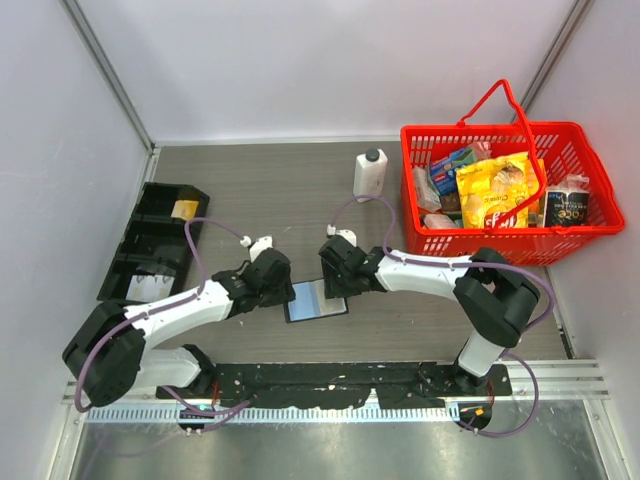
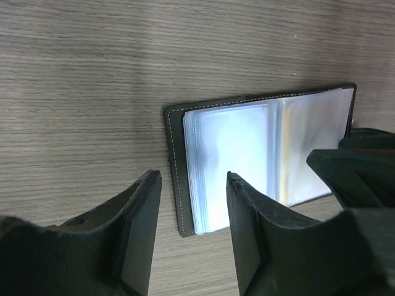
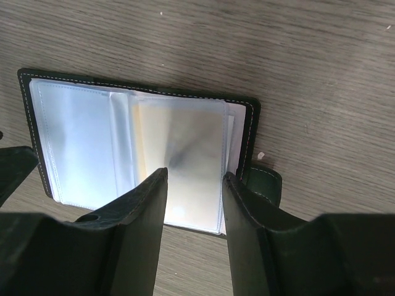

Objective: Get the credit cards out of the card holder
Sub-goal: Remove the credit card from the card holder.

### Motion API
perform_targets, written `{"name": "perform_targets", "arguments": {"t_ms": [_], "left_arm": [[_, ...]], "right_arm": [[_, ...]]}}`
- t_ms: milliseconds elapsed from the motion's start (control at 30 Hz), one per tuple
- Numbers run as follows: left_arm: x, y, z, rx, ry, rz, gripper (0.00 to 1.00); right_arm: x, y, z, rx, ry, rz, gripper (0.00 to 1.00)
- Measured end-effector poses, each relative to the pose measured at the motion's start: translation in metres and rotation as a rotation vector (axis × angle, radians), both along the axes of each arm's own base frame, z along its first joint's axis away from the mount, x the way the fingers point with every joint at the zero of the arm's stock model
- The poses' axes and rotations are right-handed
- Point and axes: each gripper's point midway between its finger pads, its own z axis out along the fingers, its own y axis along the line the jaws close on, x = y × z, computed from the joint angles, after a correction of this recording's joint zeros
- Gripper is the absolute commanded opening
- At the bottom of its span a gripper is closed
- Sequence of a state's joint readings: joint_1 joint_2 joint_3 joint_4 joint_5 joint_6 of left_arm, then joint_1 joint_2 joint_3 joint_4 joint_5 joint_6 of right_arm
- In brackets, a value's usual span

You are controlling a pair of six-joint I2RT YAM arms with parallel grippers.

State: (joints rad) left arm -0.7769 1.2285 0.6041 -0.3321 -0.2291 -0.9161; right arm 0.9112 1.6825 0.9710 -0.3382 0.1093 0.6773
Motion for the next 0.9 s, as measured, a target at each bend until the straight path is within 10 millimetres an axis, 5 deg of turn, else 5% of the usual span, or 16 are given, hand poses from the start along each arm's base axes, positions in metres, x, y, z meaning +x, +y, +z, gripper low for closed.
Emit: {"name": "perform_targets", "arguments": {"t_ms": [400, 900], "left_arm": [[0.013, -0.011, -0.021, 0.010, 0.038, 0.089, 0.51], [0.026, -0.014, -0.024, 0.036, 0.008, 0.113, 0.24]], "right_arm": [[0.002, -0.002, -0.002, -0.026, 0.000, -0.017, 0.47], [0.010, -0.005, 0.002, 0.010, 0.007, -0.013, 0.43]]}}
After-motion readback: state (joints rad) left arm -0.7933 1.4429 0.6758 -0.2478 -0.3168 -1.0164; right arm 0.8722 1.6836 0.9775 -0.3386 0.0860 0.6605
